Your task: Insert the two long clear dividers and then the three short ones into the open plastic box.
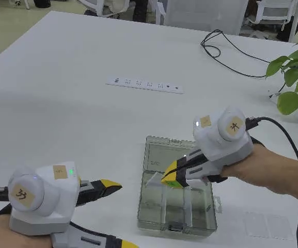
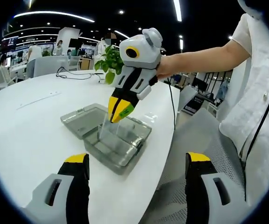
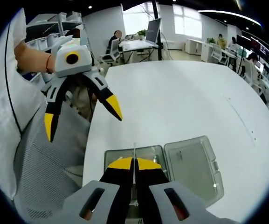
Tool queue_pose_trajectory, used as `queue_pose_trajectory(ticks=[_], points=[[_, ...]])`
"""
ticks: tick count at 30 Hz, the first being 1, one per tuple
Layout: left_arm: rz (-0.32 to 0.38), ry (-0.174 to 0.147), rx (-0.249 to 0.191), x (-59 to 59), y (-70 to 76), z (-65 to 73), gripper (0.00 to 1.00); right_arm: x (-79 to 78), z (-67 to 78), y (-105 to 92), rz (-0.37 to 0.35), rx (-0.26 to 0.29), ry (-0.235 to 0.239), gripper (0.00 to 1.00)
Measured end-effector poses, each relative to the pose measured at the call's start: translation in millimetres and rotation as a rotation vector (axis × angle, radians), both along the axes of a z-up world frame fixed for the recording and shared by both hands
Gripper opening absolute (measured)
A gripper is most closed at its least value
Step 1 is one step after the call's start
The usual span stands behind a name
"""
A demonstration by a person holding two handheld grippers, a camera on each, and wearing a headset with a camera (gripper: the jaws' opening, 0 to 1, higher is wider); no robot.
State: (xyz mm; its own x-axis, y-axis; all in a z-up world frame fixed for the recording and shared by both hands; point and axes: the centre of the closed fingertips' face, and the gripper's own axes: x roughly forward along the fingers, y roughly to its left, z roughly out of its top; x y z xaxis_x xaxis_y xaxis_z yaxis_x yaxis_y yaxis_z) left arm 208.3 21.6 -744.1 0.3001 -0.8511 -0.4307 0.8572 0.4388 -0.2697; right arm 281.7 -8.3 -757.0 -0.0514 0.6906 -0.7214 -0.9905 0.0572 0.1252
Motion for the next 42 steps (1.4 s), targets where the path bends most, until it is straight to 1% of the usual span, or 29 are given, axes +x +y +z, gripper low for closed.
queue_pose_trajectory(ticks=[10, 11, 12, 13, 14, 15, 17, 19, 24, 28, 36, 40, 42], points=[[0.006, 0.005, -0.008, 1.3, 0.2, -0.4, 0.87, 0.7, -0.9, 1.3, -0.008, 0.007, 0.004, 0.03], [0.005, 0.004, -0.009, 1.5, -0.1, -0.3, 0.87, 0.8, -0.9, 1.4, -0.011, 0.008, 0.007, 0.03], [0.005, 0.005, -0.008, 1.6, -0.2, -0.5, 0.87, -0.3, -0.5, 2.0, -0.023, 0.011, 0.028, 0.03], [0.005, 0.006, -0.007, 1.7, -0.2, -0.8, 0.87, -0.8, 1.3, 3.7, -0.022, 0.018, 0.029, 0.03], [0.005, 0.006, -0.007, 1.7, -0.3, -0.8, 0.87, -1.1, 0.7, 3.3, 0.004, 0.004, -0.002, 0.03], [0.005, 0.005, -0.010, 2.0, -0.8, -0.2, 0.87, -2.5, -3.3, 0.1, 0.038, -0.033, -0.033, 0.03], [0.006, 0.008, -0.012, 2.3, -1.0, -0.4, 0.87, -3.3, -3.7, 2.2, 0.023, -0.020, -0.017, 0.03], [0.005, 0.005, -0.011, 2.5, -1.1, -0.4, 0.86, -1.5, -4.3, 1.1, 0.013, -0.021, -0.014, 0.03], [0.008, 0.005, -0.013, 2.5, -1.0, -0.5, 0.87, -1.6, -5.7, 1.2, 0.019, -0.021, -0.022, 0.03], [0.007, 0.007, -0.015, 1.3, -1.3, -0.8, 0.87, -3.1, -7.0, 5.0, 0.023, -0.022, -0.029, 0.03], [0.006, 0.008, -0.016, 0.5, -1.8, -0.6, 0.88, -5.5, -14.2, 12.1, 0.056, -0.050, -0.054, 0.03], [0.003, 0.006, -0.014, 0.2, -1.6, -0.6, 0.88, -7.7, -21.6, 14.0, 0.083, -0.077, -0.066, 0.03], [0.002, 0.007, -0.014, 0.0, -1.4, -0.7, 0.88, -7.5, -24.6, 14.7, 0.085, -0.083, -0.067, 0.03]])
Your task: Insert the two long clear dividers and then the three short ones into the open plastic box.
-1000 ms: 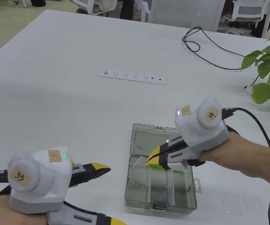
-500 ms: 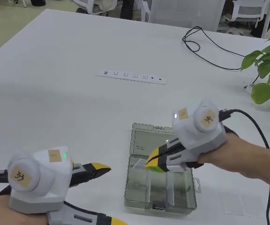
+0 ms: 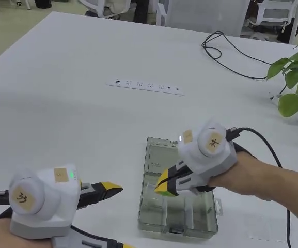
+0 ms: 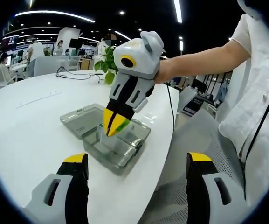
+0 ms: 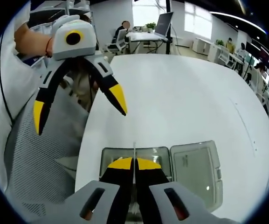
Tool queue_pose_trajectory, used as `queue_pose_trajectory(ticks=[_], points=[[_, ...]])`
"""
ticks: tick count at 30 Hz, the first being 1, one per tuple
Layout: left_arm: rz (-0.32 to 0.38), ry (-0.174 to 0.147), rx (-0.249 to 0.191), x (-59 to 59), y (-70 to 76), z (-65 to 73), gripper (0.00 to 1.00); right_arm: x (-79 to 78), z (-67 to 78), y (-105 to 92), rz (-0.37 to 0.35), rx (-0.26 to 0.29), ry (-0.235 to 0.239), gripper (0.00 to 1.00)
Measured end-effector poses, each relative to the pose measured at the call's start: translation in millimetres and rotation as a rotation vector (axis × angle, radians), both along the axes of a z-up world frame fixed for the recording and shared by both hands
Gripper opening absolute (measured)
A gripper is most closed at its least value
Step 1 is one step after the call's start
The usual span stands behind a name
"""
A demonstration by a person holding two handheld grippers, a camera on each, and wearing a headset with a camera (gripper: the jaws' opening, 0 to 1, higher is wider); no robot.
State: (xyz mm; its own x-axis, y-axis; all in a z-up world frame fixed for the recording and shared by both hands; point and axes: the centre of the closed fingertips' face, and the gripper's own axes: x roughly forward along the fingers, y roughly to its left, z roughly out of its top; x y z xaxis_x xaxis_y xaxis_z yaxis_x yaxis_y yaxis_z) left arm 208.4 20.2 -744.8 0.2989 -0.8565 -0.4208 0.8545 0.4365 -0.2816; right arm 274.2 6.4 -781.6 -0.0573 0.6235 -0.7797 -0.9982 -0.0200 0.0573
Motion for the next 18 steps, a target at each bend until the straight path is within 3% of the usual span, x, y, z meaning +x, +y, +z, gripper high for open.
queue_pose_trajectory(ticks=[18], points=[[-0.010, 0.006, 0.008, -2.8, -1.5, -2.9, 0.89, 0.5, -21.9, 3.5, 0.009, -0.064, 0.012, 0.03]])
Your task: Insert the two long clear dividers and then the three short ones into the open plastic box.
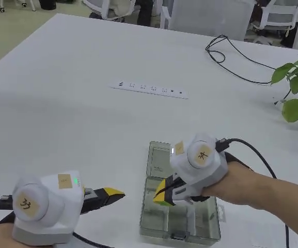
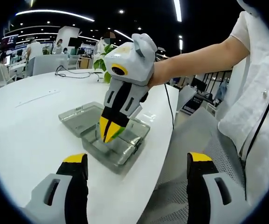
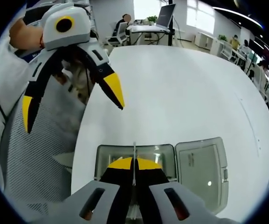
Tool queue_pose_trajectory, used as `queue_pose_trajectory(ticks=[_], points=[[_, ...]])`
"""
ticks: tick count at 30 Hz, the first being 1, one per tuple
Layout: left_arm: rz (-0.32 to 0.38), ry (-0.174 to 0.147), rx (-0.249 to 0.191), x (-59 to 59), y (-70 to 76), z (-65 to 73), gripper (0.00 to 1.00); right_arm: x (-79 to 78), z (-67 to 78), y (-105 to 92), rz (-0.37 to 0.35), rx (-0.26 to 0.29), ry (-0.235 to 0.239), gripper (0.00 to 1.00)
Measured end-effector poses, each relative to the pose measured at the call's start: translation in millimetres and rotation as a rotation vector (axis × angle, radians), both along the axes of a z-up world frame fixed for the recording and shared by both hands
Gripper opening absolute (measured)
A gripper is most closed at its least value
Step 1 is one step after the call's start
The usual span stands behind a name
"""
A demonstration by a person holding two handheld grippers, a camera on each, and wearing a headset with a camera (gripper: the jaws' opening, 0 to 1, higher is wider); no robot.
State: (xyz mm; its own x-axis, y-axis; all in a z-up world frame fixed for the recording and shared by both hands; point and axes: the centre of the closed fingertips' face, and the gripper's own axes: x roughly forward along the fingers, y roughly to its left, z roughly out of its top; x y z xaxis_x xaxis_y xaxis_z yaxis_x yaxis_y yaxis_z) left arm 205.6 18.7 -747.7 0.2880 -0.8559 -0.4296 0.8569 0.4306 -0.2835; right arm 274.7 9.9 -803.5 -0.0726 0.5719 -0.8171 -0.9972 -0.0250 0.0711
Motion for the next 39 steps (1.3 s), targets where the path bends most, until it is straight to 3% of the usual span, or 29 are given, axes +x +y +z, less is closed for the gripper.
queue_pose_trajectory(ticks=[21, 32, 39], points=[[0.003, 0.008, -0.007, 0.3, 1.0, -3.1, 0.89, -3.1, -17.2, -0.9, 0.042, -0.100, -0.020, 0.03], [0.002, 0.009, 0.001, -0.9, 1.9, -4.7, 0.90, -3.6, -19.1, -1.6, 0.029, -0.099, -0.025, 0.04], [0.006, 0.009, 0.001, -1.3, 2.6, -3.9, 0.90, -6.6, -10.5, 3.2, 0.004, -0.056, -0.018, 0.11]])
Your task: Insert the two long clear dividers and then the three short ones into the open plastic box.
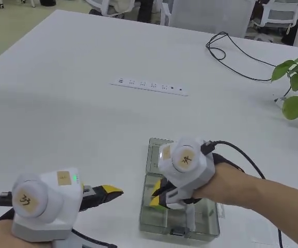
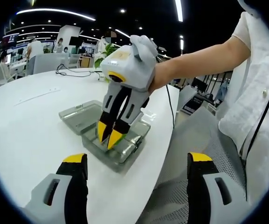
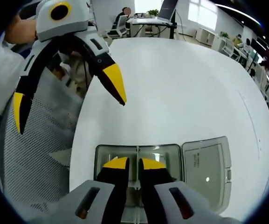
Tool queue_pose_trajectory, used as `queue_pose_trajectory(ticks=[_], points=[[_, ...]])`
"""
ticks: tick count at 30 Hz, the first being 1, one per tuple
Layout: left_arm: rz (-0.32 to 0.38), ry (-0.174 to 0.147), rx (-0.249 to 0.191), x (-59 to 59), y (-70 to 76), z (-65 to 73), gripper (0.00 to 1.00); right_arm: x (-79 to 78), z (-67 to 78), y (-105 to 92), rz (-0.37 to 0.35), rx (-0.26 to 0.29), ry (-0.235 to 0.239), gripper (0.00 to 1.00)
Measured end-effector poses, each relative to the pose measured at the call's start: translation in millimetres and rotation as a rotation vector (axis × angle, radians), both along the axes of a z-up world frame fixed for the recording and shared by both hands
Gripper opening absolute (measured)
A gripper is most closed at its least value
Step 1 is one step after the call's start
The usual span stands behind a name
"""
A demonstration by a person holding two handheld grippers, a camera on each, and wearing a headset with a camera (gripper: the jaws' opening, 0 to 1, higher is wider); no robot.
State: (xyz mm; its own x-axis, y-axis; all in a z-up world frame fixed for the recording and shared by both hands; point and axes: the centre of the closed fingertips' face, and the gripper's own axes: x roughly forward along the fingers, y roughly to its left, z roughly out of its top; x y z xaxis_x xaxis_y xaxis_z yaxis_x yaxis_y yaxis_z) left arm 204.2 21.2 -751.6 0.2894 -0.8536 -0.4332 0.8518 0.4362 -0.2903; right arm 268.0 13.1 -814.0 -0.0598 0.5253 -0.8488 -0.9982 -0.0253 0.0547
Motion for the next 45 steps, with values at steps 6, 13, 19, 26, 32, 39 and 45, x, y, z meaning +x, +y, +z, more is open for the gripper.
queue_pose_trajectory(ticks=[6, 13, 19, 26, 32, 39, 45], points=[[-0.004, -0.003, 0.001, 0.2, -1.2, 1.4, 0.90, 1.5, 10.4, 1.0, -0.016, 0.031, -0.011, 0.15], [-0.003, -0.010, 0.005, 0.8, -1.2, 3.4, 0.90, 2.1, 24.9, -2.5, -0.037, 0.071, -0.013, 0.22], [0.000, -0.014, 0.007, 0.9, 0.1, 5.0, 0.90, 2.9, 38.4, -9.9, -0.068, 0.112, -0.012, 0.28], [0.000, -0.016, 0.009, 0.8, 1.1, 5.3, 0.92, 2.2, 55.4, -24.1, -0.101, 0.155, -0.013, 0.37], [0.000, -0.022, 0.010, 1.4, 1.2, 6.0, 0.94, 0.9, 63.8, -42.5, -0.118, 0.168, -0.017, 0.45], [0.005, -0.023, 0.011, 1.9, 2.2, 6.9, 0.95, -5.1, 64.8, -73.6, -0.124, 0.146, -0.020, 0.55], [0.008, -0.020, 0.012, 2.0, 3.0, 6.4, 0.95, -9.5, 59.9, -103.1, -0.138, 0.115, -0.017, 0.59]])
